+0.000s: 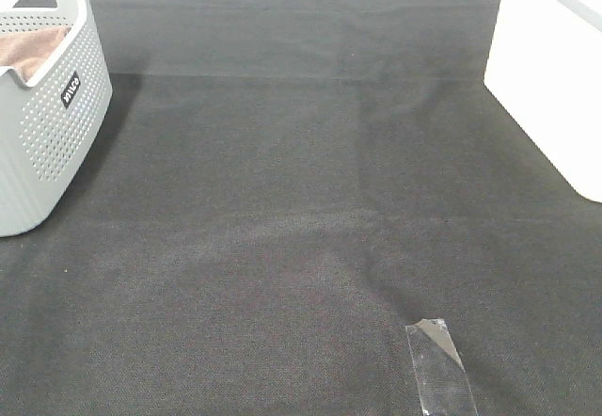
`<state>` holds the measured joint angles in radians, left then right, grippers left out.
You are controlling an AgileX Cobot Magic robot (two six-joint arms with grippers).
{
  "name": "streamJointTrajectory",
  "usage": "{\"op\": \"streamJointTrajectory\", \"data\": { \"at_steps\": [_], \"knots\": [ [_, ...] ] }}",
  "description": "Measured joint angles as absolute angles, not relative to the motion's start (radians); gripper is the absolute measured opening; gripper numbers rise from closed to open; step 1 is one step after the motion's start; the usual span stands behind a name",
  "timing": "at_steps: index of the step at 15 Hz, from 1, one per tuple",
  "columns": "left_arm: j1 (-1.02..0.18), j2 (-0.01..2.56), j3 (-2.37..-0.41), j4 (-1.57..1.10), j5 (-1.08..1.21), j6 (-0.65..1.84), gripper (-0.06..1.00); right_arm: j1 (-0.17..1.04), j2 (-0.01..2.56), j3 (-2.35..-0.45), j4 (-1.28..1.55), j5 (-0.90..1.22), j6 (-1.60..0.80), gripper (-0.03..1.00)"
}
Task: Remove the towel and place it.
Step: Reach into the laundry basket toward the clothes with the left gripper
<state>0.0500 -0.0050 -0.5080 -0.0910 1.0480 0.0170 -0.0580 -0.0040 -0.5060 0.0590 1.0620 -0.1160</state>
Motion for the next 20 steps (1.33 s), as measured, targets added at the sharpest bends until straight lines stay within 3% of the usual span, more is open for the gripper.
{"op": "streamJointTrajectory", "data": {
  "at_steps": [20],
  "knots": [
    [0.005,-0.005,-0.508,-0.090,1.048,0.017,0.99,-0.058,-0.004,-0.506,0.059,1.062,-0.116,0.67]
  ]
}}
